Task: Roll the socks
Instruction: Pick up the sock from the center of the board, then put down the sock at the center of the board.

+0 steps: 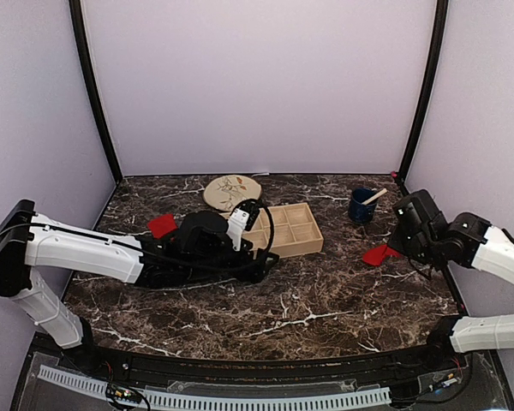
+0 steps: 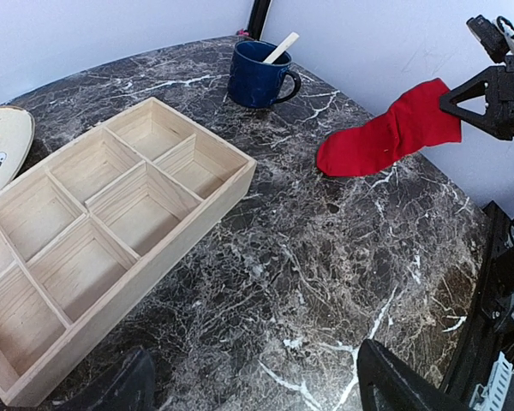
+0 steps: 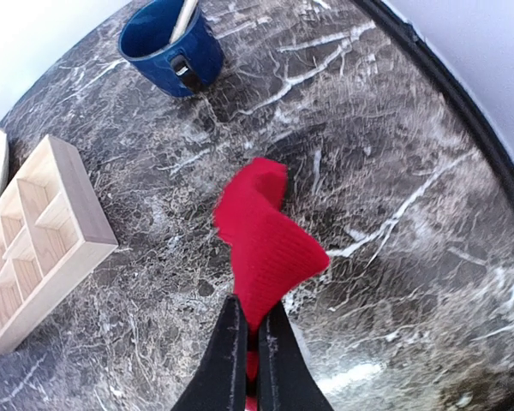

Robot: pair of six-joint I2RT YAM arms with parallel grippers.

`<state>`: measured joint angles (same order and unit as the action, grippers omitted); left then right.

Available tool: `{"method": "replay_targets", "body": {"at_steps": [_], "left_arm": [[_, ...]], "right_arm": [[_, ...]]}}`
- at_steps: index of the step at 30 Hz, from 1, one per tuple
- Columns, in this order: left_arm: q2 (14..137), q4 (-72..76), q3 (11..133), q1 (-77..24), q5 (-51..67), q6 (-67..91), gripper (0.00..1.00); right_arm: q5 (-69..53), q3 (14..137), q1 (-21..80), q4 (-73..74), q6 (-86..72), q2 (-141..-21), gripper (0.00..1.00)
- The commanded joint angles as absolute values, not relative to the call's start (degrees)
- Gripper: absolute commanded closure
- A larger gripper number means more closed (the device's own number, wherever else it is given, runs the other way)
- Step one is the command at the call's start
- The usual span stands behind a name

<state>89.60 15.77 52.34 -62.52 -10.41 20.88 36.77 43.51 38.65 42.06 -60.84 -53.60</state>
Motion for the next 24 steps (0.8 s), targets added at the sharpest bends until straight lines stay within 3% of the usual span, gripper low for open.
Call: {"method": "replay_targets", "body": {"at_steps": [1, 11, 24], "left_arm": [[86.38, 13.48, 52.72, -62.49, -10.2, 23.09, 0.16], [81.16, 9.67, 49.53, -62.54, -12.84, 27.25, 0.16], [73.59, 2.4, 44.57, -62.58, -21.82, 32.57, 0.16]], "right_arm": [[38.78, 49.61, 39.49, 47.19, -51.92, -54.46, 1.0], [34.98, 62.64, 50.31, 52.3, -41.96, -73.26, 1.0], [31.51, 82.0, 69.04, 48.45, -37.55, -108.42, 0.98]]}}
